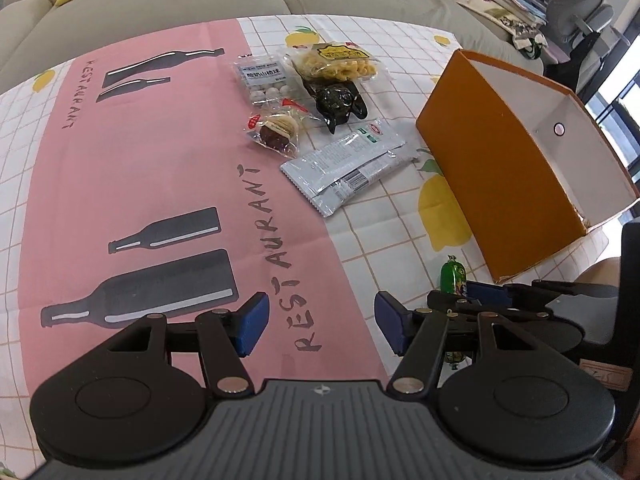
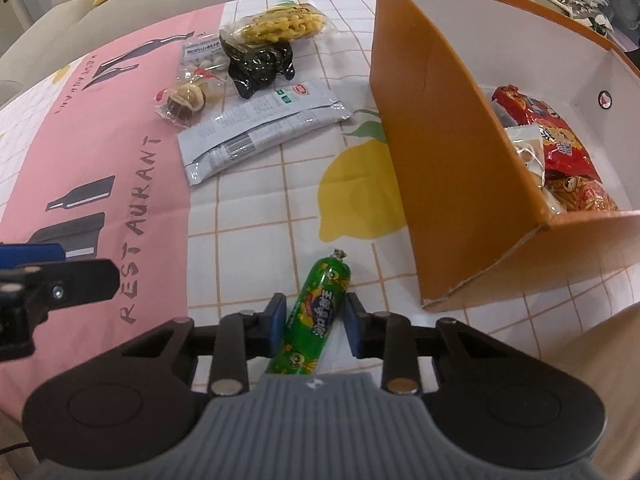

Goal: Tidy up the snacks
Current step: 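Grasp the white sachet pair with left gripper while right gripper grasps green sausage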

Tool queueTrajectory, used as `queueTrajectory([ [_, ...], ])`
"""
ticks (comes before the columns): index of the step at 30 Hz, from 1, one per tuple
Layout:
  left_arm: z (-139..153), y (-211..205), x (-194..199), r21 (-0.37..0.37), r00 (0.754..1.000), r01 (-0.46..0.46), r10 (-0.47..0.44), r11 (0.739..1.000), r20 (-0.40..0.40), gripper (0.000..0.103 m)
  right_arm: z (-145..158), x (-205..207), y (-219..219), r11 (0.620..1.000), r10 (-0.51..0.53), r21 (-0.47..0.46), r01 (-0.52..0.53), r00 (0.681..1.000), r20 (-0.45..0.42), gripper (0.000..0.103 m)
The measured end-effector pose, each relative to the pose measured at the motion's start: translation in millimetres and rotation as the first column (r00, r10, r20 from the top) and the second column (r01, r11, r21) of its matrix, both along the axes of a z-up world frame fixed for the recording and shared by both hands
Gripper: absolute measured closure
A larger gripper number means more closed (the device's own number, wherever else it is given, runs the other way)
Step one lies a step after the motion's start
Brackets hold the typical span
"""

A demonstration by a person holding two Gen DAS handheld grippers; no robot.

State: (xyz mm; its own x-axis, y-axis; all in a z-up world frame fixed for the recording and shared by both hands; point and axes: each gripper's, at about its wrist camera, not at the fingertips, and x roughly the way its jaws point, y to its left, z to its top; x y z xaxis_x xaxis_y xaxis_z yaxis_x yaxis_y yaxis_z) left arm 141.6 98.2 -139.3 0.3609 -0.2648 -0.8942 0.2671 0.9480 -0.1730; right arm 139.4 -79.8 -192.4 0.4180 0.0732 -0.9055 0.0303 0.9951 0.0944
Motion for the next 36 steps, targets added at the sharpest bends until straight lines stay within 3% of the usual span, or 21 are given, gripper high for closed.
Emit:
queueTrajectory([
  [4, -2.2, -1.9, 1.2, 0.013, 1.000, 0.020, -0.020, 1.000, -0.001, 0.032, 0.8, 0.3, -4.2, 0.998, 0.005, 0.061, -0.006, 1.000, 0.013, 0.079],
  [11, -1.7, -12.1, 19.2, 0.053, 0.986, 0.154, -0.157, 0.987, 0.062, 0.032, 19.5, 13.1, 2.7, 0.997, 0.071, 0.030, -0.074, 0.993, 0.090, 0.081],
  [14, 0.6, -20.7, 33.7, 0.072, 0.957, 0.260, -0.267, 0.963, 0.114, 0.029, 24.6, 26.0, 0.9, 0.995, 0.100, 0.018, -0.103, 0.988, 0.118, 0.082],
  [18, -0.5, -30.2, 54.0, 0.101, 0.900, 0.387, -0.399, 0.917, 0.174, 0.025, 23.3, 41.2, -0.6, 0.988, 0.145, 0.032, -0.150, 0.982, 0.123, 0.082],
  [23, -12.2, -42.5, 80.4, 0.109, 0.832, 0.525, -0.536, 0.844, 0.141, 0.021, 15.6, 49.0, 4.9, 0.980, 0.193, 0.017, -0.197, 0.974, 0.116, 0.082],
  [27, -21.7, -54.2, 92.8, 0.158, 0.774, 0.602, -0.621, 0.782, 0.126, 0.019, 10.0, 53.5, 7.2, 0.981, 0.193, 0.018, -0.196, 0.976, 0.105, 0.082],
  [33, -41.2, -63.9, 116.4, 0.136, 0.745, 0.655, -0.665, 0.744, 0.046, 0.018, -1.8, 66.7, 7.1, 0.988, 0.147, 0.044, -0.149, 0.988, 0.052, 0.082],
  [36, -47.3, -67.2, 125.2, 0.134, 0.743, 0.660, -0.669, 0.739, 0.028, 0.018, -3.1, 68.8, 6.7, 0.989, 0.137, 0.051, -0.140, 0.989, 0.059, 0.082],
])
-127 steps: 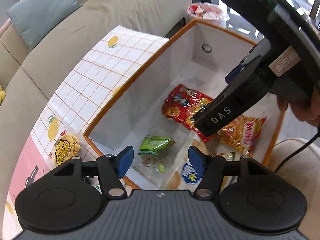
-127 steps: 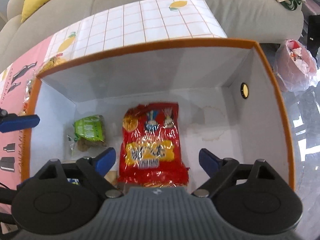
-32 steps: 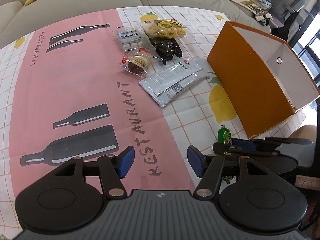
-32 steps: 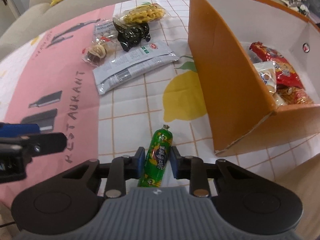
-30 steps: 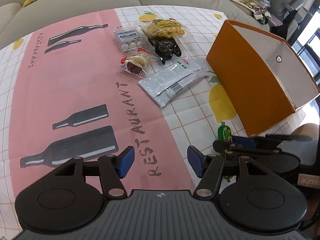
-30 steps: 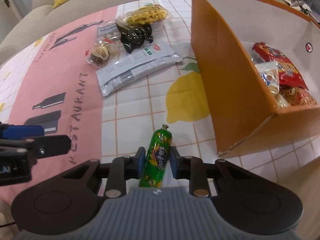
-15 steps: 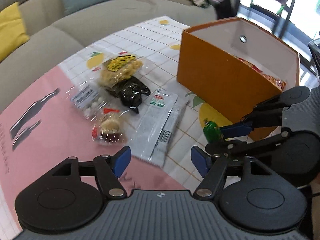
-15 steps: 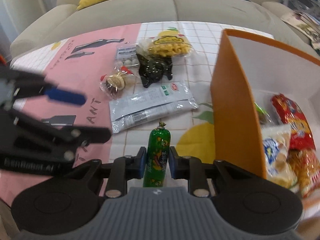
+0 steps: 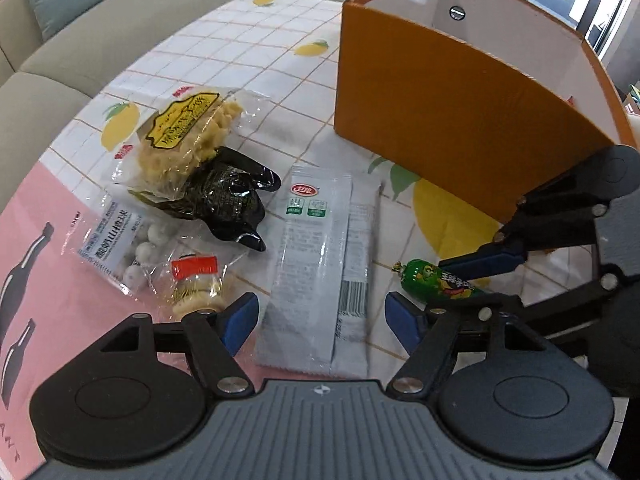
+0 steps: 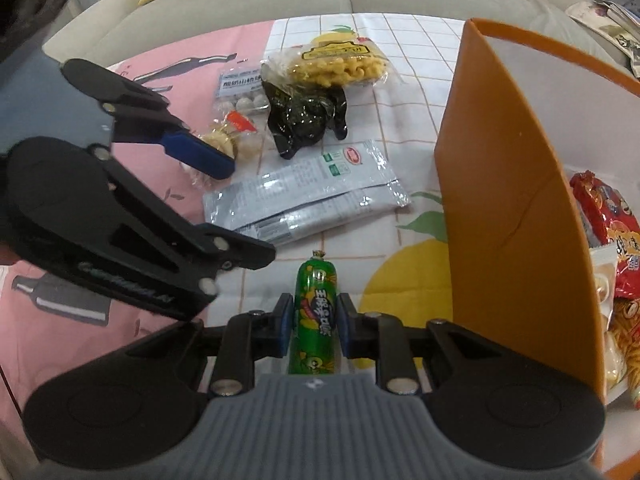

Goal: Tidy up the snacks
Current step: 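Grasp the white sachet pair with left gripper while right gripper grasps green sausage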

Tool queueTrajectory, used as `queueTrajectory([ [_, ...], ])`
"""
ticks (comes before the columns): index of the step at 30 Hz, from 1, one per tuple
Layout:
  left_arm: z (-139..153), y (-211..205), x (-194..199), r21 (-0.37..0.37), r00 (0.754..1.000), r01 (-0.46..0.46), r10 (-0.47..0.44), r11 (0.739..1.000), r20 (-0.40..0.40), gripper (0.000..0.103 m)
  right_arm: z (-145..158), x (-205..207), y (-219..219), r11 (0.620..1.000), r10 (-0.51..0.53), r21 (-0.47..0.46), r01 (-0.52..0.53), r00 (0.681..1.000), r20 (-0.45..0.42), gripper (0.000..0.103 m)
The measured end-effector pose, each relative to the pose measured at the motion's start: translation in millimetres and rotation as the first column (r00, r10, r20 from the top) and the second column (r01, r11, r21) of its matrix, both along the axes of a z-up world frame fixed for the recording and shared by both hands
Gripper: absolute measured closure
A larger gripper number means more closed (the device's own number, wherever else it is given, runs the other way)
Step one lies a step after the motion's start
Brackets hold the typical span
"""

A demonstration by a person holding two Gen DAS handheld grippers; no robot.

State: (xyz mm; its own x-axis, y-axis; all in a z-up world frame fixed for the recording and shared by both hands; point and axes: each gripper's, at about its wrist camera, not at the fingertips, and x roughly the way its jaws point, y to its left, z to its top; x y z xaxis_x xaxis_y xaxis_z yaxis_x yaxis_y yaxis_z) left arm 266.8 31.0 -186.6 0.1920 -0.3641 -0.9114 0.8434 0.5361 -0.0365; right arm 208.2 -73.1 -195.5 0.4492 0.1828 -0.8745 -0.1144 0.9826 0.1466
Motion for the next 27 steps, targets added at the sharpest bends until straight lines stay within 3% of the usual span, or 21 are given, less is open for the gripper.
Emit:
queueTrajectory([
  [3, -8.0, -4.5, 5.5, 0.014, 1.000, -0.001, 0.002, 1.000, -0.022, 0.018, -0.1, 2.1, -1.3, 1.000, -0.002, 0.007, 0.002, 1.000, 0.001, 0.082],
  [6, -9.0, -7.8, 1.9, 0.030, 1.000, -0.013, 0.013, 0.999, 0.007, 0.024, -0.6, 2.5, -1.3, 1.000, -0.001, 0.006, 0.001, 1.000, 0.002, 0.082],
  [9, -7.3, -10.6, -1.3, 0.048, 0.998, -0.064, 0.064, 0.997, -0.004, 0.036, -1.1, 1.4, -0.5, 1.000, 0.000, 0.000, 0.000, 1.000, 0.004, 0.082],
  [14, -5.8, -13.0, -12.7, 0.088, 0.983, -0.182, 0.184, 0.979, -0.016, 0.042, 0.2, -2.8, 4.8, 0.999, 0.018, -0.037, -0.019, 1.000, -0.010, 0.079],
  [19, -4.3, -8.0, -27.2, 0.131, 0.951, -0.298, 0.305, 0.946, -0.043, 0.044, 1.5, -10.6, 3.7, 0.999, 0.009, -0.050, -0.011, 0.999, -0.042, 0.081],
  [23, -3.0, 9.8, -41.3, 0.146, 0.887, -0.437, 0.452, 0.888, -0.095, 0.045, 3.0, -20.9, 3.5, 0.999, 0.018, -0.045, -0.020, 0.998, -0.062, 0.082],
  [27, 0.1, 27.8, -62.9, 0.174, 0.839, -0.519, 0.538, 0.837, -0.085, 0.045, 3.9, -32.6, 2.8, 0.999, 0.008, -0.041, -0.011, 0.997, -0.073, 0.082],
])
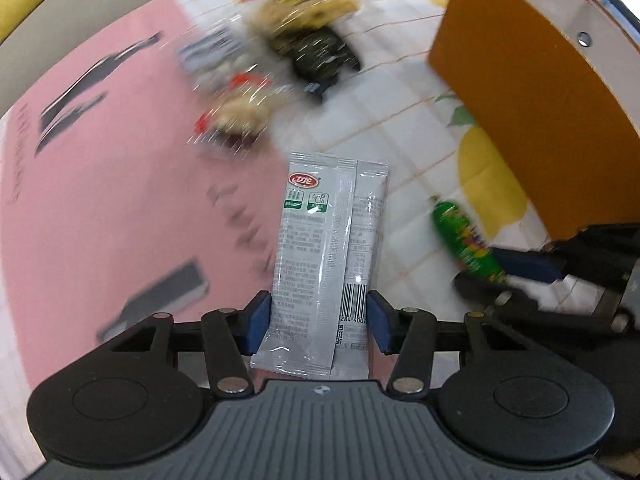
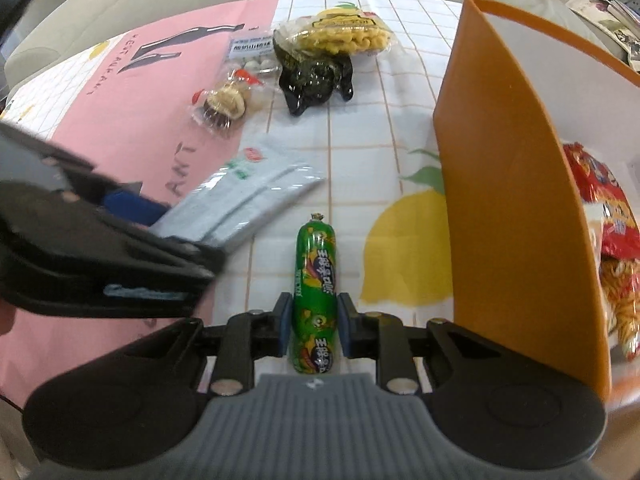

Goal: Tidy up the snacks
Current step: 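Grasp the white sachet pair with left gripper while right gripper grasps green sausage, then lift the white sachets with left gripper while right gripper lifts the green sausage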

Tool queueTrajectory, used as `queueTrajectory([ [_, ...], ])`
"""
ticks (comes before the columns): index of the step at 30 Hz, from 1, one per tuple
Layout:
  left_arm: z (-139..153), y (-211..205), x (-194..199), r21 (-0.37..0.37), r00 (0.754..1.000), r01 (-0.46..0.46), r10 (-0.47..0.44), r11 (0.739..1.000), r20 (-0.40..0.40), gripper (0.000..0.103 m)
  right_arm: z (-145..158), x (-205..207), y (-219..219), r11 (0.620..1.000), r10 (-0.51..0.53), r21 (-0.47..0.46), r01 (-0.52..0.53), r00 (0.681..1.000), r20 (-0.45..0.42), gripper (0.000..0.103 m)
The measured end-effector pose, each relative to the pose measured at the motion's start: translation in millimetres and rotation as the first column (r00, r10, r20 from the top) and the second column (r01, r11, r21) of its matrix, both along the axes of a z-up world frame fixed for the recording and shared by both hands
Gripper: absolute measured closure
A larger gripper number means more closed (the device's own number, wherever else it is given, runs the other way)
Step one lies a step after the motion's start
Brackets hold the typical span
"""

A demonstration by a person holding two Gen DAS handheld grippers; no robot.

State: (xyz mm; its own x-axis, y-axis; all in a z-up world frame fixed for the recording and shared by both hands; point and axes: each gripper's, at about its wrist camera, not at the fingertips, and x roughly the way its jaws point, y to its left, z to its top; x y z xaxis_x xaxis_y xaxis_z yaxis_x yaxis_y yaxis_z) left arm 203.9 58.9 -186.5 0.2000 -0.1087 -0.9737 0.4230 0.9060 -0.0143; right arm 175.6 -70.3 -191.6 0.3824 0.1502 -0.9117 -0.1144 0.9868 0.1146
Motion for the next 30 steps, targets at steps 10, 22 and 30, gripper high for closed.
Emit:
queueTrajectory([
  [10, 2.1, 25.4, -57.7, 0.022, 0.989, -0.130, 0.131, 0.991, -0.068, 0.044, -0.7, -11.0, -3.7, 1.000, -0.005, 0.014, 0.005, 1.000, 0.007, 0.082],
  [22, 17.0, 34.8, -71.3, -0.180, 0.973, -0.150, 0.177, 0.972, 0.149, 0.015, 1.0, -20.7, -13.3, 0.999, 0.002, 0.038, -0.003, 1.000, 0.017, 0.062],
  [30, -0.8, 24.4, -68.2, -0.108, 0.982, -0.101, 0.116, 0.989, 0.149, 0.015, -0.8, -23.8, -6.0, 0.999, 0.047, 0.015, -0.048, 0.997, 0.057, 0.062],
])
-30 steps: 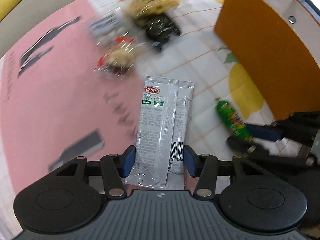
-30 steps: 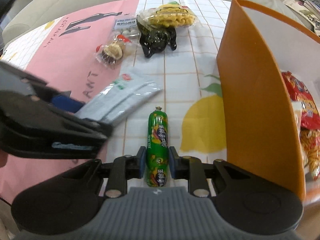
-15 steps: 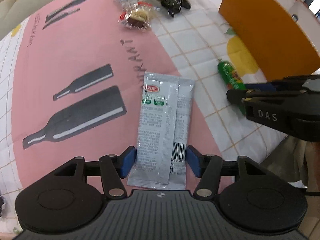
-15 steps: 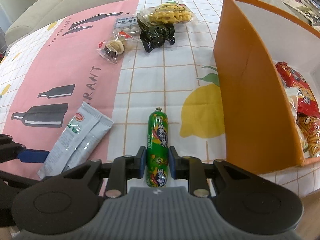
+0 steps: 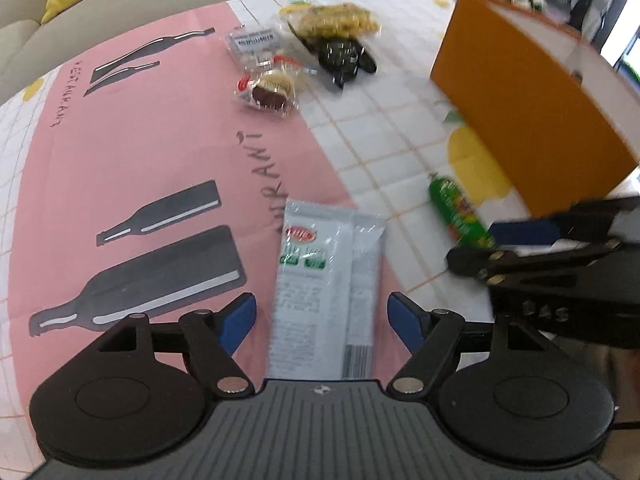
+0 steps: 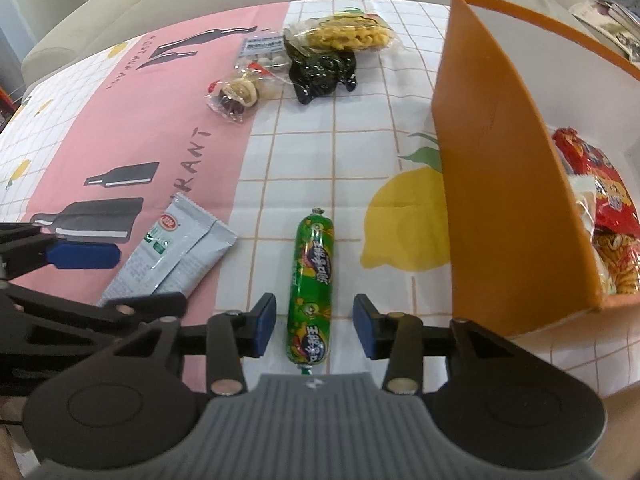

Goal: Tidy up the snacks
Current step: 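Lift the white sachets with left gripper while right gripper lifts the green sausage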

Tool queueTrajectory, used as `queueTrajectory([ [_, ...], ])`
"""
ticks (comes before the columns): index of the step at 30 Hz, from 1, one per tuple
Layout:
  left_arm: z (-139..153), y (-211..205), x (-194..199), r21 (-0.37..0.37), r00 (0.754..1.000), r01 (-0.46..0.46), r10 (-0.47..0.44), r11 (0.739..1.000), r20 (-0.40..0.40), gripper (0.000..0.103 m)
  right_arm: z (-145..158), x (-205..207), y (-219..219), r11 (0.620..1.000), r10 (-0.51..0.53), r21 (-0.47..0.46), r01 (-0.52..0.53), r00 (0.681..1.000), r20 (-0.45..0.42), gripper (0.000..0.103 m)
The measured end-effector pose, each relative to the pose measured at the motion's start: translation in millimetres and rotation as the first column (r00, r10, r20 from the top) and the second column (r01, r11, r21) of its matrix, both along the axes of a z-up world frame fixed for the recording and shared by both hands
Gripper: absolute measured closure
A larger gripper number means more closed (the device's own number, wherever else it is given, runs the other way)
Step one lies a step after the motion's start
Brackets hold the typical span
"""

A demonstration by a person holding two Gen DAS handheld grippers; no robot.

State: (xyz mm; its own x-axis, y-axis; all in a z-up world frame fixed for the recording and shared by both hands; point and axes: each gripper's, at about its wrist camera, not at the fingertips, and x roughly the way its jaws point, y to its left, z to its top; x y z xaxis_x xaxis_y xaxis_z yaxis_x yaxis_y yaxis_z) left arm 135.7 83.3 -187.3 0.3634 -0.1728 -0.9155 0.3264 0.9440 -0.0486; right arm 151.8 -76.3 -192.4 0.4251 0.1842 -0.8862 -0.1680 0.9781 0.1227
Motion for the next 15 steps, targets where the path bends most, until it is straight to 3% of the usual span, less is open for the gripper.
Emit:
queueTrajectory([
  [8, -1.8, -5.3, -5.5, 0.040, 0.998, 0.052, -0.053, 0.998, 0.038, 0.016, -0.8, -1.8, 3.6, 0.999, 0.027, -0.033, -0.026, 0.999, 0.042, 0.066],
  [10, -0.8, -4.2, -4.5, 0.032, 0.998, 0.054, -0.055, 0.998, 0.034, 0.020, -0.8, -2.7, 5.2, 0.998, 0.034, -0.050, -0.032, 0.998, 0.051, 0.073],
  [12, 0.5, -3.7, -4.3, 0.029, 0.998, 0.051, -0.052, 0.998, 0.040, 0.035, -0.4, -3.3, 5.7, 0.998, 0.039, -0.045, -0.037, 0.998, 0.054, 0.081],
  [15, 2.0, -2.9, -4.7, 0.023, 0.998, 0.043, -0.044, 0.999, 0.047, 0.045, -0.5, -3.6, 5.7, 0.998, 0.038, -0.045, -0.035, 0.998, 0.056, 0.081],
])
